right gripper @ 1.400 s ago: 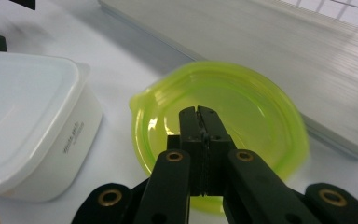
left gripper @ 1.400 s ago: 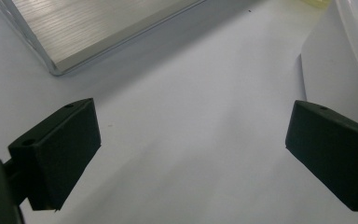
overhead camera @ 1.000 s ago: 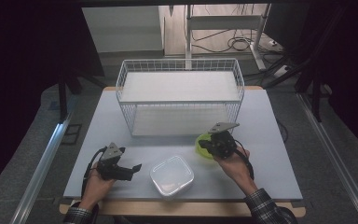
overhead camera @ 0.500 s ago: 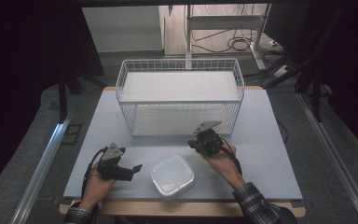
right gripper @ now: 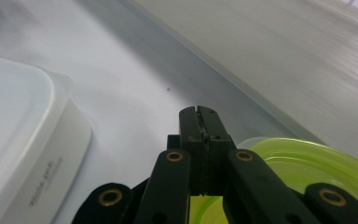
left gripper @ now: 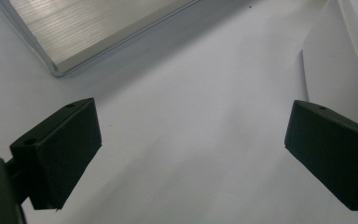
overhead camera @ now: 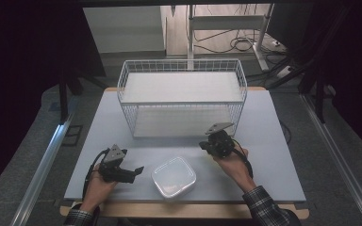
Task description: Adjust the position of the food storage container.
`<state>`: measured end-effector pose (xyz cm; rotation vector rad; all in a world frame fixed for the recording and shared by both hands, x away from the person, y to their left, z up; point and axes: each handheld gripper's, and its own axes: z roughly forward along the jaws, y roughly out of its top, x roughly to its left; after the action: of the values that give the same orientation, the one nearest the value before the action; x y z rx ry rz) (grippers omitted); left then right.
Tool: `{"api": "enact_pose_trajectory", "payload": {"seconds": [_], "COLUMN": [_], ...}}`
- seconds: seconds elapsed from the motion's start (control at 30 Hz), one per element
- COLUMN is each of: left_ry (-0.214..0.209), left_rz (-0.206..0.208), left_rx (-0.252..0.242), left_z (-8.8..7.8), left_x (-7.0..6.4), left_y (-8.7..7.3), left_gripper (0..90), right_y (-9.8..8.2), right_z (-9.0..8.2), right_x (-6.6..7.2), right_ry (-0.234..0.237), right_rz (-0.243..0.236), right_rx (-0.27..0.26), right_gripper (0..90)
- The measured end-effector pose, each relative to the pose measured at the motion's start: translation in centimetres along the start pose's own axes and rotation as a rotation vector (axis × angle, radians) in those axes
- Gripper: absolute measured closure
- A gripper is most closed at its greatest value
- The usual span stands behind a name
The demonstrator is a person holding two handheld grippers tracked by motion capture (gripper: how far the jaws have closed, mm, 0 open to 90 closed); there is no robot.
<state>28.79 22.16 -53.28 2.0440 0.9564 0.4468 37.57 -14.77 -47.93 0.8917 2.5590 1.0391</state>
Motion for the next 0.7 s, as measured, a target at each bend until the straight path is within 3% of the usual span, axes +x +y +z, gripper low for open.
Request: {"api": "enact_pose_trajectory", "payload": {"seconds": [0.7], "left_ry": [0.000], "left_rz": [-0.010], "left_rx": [0.008], "left_z": [0.0], "left_x": [-0.1], "left_y": [0.1], "left_gripper": [4.2], "right_y": [-3.9], "right_z": [-4.5], "right_x": [-4.4], "right_ry": [-0.097], "right_rz": [0.119], "right_rx": [0.002], "right_gripper": [89.6]}}
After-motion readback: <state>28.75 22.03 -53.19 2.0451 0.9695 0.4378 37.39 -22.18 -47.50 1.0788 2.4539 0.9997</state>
